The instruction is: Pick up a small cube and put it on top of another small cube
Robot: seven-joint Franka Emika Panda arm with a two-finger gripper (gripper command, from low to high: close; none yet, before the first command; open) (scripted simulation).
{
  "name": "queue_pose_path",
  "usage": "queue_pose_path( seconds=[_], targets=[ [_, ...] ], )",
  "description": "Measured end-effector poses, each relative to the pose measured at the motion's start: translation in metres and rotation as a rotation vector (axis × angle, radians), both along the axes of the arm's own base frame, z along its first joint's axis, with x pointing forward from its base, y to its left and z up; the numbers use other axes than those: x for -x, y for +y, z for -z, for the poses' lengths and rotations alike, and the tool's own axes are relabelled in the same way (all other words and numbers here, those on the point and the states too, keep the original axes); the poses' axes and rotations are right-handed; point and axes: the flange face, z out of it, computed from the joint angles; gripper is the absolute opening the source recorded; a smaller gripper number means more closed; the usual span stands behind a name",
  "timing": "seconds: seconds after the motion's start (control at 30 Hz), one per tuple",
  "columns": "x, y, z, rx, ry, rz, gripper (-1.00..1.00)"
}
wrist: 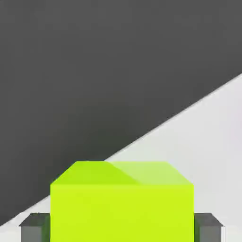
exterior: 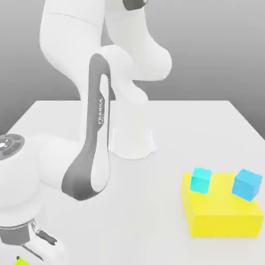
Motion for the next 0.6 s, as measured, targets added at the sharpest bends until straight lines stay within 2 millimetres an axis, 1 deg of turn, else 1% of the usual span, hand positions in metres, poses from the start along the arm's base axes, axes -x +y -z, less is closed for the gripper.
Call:
queue_pose_path(
  seconds=[0.03, 0.07, 0.1, 0.17, 0.23, 0.27, 0.33, 0.37, 0.4, 0.47, 0.5, 0.6],
  targets=[
    [0.0, 0.0, 0.0, 0.0, 0.0, 0.0, -1.0],
    [0.0, 0.0, 0.005, 0.0, 0.0, 0.0, -1.0],
    [0.0, 0.0, 0.0, 0.0, 0.0, 0.0, -1.0],
    [0.0, 0.0, -0.023, 0.0, 0.001, 0.0, -1.0],
    [0.0, -0.003, -0.051, 0.0, 0.001, 0.006, -1.0],
    [0.002, -0.023, -0.064, 0.0, 0.001, 0.039, -1.0],
    [0.01, -0.073, -0.089, 0.0, 0.001, 0.125, -1.0],
    [0.016, -0.097, -0.097, -0.001, 0.0, 0.166, -1.0],
    [0.019, -0.109, -0.092, -0.002, 0.0, 0.186, -1.0],
    [0.021, -0.118, -0.066, -0.002, -0.001, 0.201, -1.0],
    [0.022, -0.12, -0.055, -0.002, 0.0, 0.204, 1.0],
    [0.022, -0.12, -0.055, -0.002, 0.0, 0.204, 1.0]
  ],
)
